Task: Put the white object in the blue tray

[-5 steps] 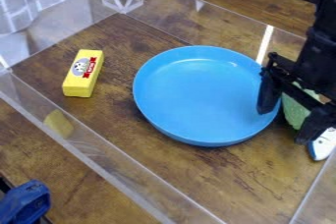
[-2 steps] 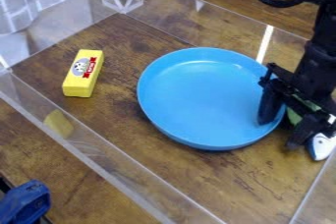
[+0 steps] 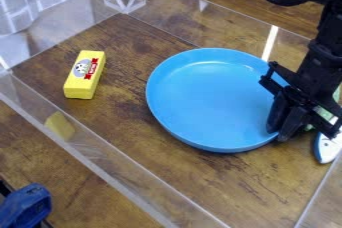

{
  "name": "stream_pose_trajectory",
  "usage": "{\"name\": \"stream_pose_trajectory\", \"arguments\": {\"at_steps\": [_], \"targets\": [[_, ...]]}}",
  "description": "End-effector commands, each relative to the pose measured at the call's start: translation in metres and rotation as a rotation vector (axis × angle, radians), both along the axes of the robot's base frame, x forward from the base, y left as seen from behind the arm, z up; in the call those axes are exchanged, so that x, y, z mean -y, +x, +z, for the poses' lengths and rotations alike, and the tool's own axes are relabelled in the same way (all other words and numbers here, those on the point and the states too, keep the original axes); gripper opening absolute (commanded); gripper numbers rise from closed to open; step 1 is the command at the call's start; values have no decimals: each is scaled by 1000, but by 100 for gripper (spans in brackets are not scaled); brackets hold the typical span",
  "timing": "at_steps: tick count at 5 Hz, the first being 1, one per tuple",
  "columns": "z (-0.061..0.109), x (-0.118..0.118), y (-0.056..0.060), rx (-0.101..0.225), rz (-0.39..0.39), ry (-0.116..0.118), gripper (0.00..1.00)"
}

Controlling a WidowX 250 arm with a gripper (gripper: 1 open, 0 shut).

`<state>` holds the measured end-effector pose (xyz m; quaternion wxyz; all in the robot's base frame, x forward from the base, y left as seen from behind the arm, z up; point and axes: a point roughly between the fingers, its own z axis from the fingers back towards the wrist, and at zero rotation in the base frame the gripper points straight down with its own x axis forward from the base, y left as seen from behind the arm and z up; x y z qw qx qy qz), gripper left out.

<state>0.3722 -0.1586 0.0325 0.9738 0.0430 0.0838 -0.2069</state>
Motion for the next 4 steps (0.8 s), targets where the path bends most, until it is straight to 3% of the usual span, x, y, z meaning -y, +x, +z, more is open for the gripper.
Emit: {"name": "stream_pose_trajectory", "arguments": {"at_steps": [1,2,3,4], "targets": [[42,5,2,85,-33,-45,100],[46,-1,-1,80,-24,-46,100],[62,-5,-4,109,-8,-42,100],[87,-13,-6,161,32,-30,100]]}}
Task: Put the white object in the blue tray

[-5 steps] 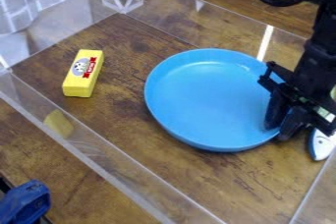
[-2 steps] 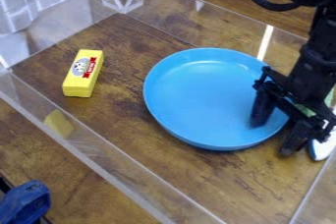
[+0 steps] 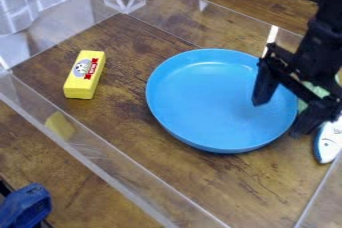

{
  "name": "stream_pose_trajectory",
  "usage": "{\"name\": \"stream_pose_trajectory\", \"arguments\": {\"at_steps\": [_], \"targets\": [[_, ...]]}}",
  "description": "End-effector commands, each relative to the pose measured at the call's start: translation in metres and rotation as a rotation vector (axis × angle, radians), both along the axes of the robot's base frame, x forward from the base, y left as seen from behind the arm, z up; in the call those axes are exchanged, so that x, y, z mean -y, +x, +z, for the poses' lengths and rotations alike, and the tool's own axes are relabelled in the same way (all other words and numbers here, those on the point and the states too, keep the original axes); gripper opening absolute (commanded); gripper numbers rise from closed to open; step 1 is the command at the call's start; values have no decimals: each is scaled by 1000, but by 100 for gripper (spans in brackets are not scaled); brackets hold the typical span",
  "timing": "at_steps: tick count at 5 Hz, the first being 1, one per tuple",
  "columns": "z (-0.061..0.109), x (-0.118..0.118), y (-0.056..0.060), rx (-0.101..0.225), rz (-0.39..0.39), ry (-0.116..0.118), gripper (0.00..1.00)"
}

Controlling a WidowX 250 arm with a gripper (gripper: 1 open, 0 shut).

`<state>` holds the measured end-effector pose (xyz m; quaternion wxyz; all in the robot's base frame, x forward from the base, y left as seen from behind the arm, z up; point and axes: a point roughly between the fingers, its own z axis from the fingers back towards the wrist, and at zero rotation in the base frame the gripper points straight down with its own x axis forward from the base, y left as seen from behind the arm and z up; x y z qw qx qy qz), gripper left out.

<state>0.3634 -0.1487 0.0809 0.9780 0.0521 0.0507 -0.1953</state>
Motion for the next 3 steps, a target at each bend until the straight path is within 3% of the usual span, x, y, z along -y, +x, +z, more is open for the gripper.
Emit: {"name": "stream_pose_trajectory", "arguments": {"at_steps": [1,3], "targets": [[52,-11,-3,111,40,-45,100],[35,0,5,145,30,-82,100]]}}
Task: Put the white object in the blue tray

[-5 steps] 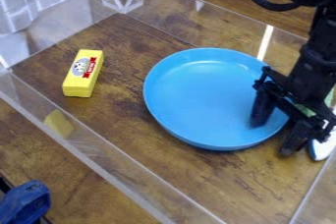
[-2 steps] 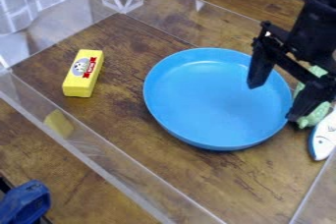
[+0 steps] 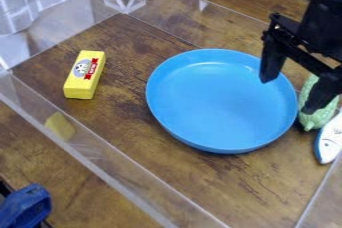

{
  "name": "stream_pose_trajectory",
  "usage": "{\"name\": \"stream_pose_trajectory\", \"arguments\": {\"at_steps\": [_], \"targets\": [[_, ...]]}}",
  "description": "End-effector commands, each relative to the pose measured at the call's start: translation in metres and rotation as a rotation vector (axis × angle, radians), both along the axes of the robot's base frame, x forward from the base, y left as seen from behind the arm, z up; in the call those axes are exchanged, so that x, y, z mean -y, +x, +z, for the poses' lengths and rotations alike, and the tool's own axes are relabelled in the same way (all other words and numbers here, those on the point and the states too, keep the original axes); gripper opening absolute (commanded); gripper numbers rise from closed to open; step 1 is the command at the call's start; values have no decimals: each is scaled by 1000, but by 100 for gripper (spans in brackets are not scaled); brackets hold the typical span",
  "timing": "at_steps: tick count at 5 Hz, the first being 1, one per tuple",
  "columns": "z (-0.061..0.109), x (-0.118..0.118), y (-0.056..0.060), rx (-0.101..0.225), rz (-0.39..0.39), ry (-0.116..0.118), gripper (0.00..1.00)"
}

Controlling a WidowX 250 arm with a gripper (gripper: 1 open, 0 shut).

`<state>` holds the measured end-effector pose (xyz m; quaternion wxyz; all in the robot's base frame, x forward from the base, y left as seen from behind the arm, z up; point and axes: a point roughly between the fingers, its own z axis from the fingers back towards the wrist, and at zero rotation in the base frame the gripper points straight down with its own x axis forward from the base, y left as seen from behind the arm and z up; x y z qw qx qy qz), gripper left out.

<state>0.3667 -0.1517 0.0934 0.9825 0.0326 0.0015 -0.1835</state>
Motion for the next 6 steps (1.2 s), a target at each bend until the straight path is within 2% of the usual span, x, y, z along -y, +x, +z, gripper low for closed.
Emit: {"name": "stream_pose_trajectory", "arguments": {"at_steps": [1,3,6], "targets": [[12,3,6,61,2,-43,100],[-7,13,10,66,-16,-71,100],[-29,15,17,60,-6,-87,100]]}}
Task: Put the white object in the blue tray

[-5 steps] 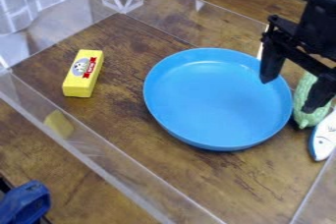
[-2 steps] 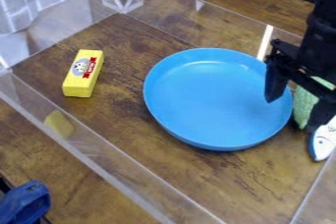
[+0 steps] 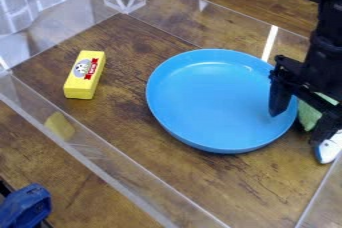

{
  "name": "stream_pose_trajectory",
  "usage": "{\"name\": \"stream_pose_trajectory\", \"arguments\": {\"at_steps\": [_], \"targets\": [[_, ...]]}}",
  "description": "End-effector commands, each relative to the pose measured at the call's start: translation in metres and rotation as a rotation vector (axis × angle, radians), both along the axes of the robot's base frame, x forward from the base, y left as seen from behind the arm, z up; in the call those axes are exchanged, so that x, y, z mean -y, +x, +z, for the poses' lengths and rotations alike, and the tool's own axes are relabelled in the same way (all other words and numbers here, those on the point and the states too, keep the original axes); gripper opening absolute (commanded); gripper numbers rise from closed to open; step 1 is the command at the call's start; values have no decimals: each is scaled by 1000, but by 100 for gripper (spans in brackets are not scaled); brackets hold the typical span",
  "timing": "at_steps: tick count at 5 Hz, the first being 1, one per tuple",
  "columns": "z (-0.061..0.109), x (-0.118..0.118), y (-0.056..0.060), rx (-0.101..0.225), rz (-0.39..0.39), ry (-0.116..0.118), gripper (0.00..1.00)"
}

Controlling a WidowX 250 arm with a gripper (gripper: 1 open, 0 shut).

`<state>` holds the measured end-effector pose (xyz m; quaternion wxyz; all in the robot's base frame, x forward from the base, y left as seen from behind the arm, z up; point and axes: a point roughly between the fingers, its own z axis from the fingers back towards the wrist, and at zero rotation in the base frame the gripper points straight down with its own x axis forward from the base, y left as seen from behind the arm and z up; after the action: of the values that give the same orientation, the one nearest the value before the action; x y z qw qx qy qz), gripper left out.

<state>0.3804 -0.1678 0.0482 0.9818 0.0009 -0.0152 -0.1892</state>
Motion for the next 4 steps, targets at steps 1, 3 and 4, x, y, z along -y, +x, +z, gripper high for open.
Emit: {"name": "stream_pose_trajectory", "arguments": {"at_steps": [1,3,4], "targets": [[13,-5,4,33,18,-11,100],[16,-17,2,22,44,12,100],[33,-23,-1,39,67,26,100]]}}
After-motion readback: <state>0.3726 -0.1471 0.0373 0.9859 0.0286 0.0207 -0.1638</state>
